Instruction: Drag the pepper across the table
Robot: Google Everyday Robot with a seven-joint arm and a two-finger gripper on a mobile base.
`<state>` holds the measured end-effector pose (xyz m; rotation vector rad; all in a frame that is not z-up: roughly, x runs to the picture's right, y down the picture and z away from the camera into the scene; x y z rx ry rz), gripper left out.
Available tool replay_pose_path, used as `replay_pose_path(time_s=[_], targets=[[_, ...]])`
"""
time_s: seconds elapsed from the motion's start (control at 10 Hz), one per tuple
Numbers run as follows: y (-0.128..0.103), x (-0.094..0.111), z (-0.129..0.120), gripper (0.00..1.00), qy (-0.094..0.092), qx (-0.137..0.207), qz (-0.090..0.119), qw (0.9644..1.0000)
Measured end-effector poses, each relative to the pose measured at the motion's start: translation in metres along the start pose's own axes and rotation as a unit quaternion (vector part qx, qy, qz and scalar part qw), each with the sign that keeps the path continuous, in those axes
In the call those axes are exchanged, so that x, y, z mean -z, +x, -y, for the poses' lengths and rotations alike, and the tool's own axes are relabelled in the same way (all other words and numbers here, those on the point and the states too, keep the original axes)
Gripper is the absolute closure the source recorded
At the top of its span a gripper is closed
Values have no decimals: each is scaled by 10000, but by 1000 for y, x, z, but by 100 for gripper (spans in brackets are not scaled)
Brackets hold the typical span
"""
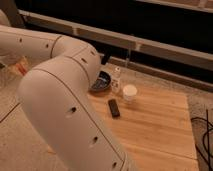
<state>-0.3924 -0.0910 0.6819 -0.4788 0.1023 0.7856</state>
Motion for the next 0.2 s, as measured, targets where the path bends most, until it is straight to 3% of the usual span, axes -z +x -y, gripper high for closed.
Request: replay_pose_path(time_s=[0.2], targets=[[-1, 0, -2, 99, -6, 10, 7, 10000]])
